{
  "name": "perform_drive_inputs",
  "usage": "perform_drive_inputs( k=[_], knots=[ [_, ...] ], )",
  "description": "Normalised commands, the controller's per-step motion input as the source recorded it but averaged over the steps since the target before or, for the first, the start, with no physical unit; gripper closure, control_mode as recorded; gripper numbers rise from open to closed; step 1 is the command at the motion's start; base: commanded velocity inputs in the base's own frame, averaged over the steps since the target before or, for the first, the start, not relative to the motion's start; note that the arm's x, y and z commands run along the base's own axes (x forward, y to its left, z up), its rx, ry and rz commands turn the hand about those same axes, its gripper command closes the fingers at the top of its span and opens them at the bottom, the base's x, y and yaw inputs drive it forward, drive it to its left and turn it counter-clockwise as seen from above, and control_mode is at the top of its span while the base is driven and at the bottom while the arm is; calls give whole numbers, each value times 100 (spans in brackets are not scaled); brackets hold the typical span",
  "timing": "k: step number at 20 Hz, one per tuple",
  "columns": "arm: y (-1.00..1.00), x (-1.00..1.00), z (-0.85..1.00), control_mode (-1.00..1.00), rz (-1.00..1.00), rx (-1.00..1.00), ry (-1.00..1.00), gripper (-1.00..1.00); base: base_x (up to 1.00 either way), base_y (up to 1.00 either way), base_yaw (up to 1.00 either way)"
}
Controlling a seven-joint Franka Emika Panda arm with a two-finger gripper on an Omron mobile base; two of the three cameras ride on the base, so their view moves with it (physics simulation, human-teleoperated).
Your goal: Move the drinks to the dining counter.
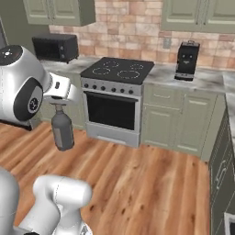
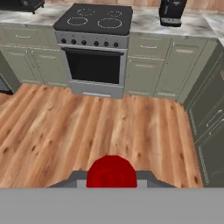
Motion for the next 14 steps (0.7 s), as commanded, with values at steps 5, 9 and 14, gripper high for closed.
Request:
perform_drive_inputs(
  k=[5,9,14],
  knots=[
    [0,0,0,100,0,0,0,100,-23,23,28],
    [0,0,0,100,0,0,0,100,-23,23,28],
    [0,0,0,100,0,0,0,100,-23,23,28]
  ],
)
